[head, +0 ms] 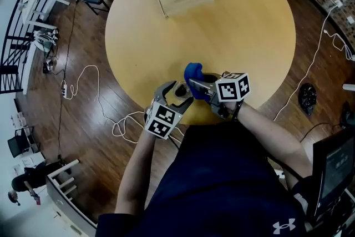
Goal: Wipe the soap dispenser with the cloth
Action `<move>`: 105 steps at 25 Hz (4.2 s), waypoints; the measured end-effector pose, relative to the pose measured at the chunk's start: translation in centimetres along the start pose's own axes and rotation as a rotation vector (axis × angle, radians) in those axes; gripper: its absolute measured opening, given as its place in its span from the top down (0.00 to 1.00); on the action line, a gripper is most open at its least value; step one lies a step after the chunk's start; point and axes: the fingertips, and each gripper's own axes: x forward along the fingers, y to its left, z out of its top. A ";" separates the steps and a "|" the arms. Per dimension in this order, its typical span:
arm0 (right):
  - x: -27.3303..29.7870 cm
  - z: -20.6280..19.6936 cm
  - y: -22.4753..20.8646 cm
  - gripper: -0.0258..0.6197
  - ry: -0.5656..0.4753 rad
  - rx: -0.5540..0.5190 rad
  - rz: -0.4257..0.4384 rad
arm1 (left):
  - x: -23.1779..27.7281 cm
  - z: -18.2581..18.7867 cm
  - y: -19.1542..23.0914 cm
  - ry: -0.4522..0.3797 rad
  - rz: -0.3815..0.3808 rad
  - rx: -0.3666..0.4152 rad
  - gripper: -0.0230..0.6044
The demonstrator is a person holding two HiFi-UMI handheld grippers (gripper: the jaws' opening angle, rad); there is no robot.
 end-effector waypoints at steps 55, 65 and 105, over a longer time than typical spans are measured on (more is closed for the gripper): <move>1.4 -2.1 -1.1 0.81 0.031 0.210 0.099 | -1.1 -2.2 0.1 0.177 0.043 0.108 0.44; 1.0 -1.3 0.2 0.81 0.036 0.179 0.104 | -0.8 -2.4 -0.2 0.177 -0.050 0.248 0.44; 0.9 -1.8 0.1 0.83 0.133 0.136 0.081 | -0.5 -3.1 0.3 0.406 -0.001 0.255 0.42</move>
